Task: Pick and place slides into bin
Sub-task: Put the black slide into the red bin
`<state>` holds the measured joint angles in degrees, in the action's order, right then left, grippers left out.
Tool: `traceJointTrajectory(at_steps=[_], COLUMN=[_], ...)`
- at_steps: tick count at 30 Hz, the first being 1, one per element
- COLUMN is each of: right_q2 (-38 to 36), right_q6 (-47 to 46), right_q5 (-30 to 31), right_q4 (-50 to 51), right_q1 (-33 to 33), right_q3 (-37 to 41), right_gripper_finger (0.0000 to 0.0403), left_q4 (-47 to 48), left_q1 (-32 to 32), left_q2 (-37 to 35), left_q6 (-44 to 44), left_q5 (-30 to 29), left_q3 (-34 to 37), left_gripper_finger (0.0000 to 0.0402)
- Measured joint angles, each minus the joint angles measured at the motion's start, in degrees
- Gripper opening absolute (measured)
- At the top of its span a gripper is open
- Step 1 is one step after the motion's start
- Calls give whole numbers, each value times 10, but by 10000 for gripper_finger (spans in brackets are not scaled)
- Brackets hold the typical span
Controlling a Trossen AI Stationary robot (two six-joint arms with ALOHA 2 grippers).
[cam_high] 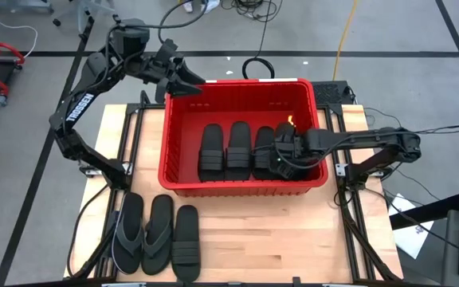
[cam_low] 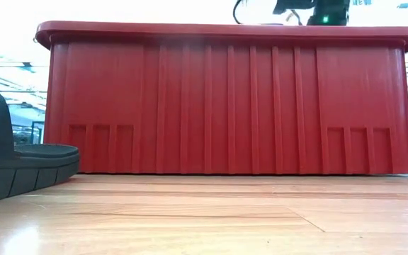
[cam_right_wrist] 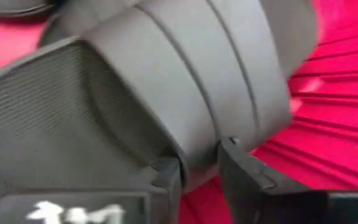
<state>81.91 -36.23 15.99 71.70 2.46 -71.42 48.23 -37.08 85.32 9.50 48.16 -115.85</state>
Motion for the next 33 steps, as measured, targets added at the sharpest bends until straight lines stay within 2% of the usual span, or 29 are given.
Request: traceJointTrajectory(at_steps=[3,9,17,23,24,28,33], right_q2=[-10,-36,-90,-142,-151,-178,-178], right_q6=[0,-3,25,120,144,224,276], right_q5=[-29,-34,-45,-46,-60,-179,-321], right_q4=[-2,2,-8,-97,-122,-211,-179], right_q1=[3,9,9,10,13,49,164], right_q3=[0,0,0,0,0,-1,-1], right_gripper_finger=[118,150,157,153,152,151,164], left_q4=[1,1,2,2,2,23,58], left_q1=[0,1,1,1,1,0,-9], left_q2=[-2,-3,-3,-3,-3,-3,-3], left_q6=[2,13,13,8,6,-5,-22], left_q5=[0,19,29,29,29,29,29], left_q3=[0,0,0,0,0,0,0], left_gripper_finger=[218,218,218,218,218,218,218])
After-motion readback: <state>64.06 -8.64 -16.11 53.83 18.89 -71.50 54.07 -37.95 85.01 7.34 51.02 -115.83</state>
